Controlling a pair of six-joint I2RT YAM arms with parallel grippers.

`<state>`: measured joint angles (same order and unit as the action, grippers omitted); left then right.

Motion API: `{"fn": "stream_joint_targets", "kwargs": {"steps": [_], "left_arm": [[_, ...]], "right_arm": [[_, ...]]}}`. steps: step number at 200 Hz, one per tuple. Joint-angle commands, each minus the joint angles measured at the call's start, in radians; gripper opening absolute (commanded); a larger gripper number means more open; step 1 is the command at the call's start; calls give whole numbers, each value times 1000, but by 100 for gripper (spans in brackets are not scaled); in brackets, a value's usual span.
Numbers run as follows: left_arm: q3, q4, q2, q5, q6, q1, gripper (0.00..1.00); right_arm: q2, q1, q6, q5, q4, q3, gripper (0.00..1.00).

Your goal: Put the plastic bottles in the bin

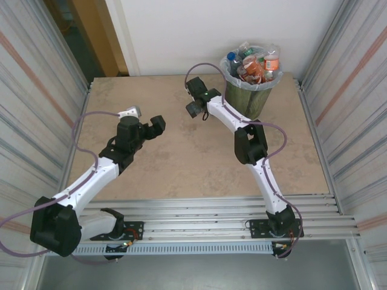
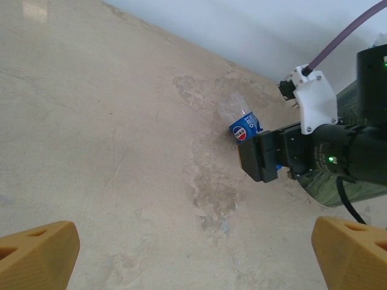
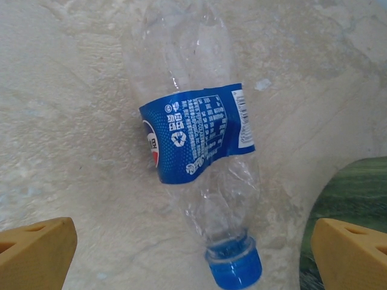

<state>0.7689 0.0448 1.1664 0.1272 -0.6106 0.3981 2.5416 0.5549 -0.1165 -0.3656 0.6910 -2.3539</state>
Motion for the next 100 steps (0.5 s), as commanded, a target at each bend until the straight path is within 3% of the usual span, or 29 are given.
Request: {"fn": "stream_joint_targets", "kwargs": {"steps": [1,100], "left_arm": [[6,-16,14,-9,-8,-10,99],[15,-32,36,-8,-7,-9,99]], "right_arm": [[56,-10,-17,27,3,-73,98],[184,-56,39,149,106,-190,98]]}}
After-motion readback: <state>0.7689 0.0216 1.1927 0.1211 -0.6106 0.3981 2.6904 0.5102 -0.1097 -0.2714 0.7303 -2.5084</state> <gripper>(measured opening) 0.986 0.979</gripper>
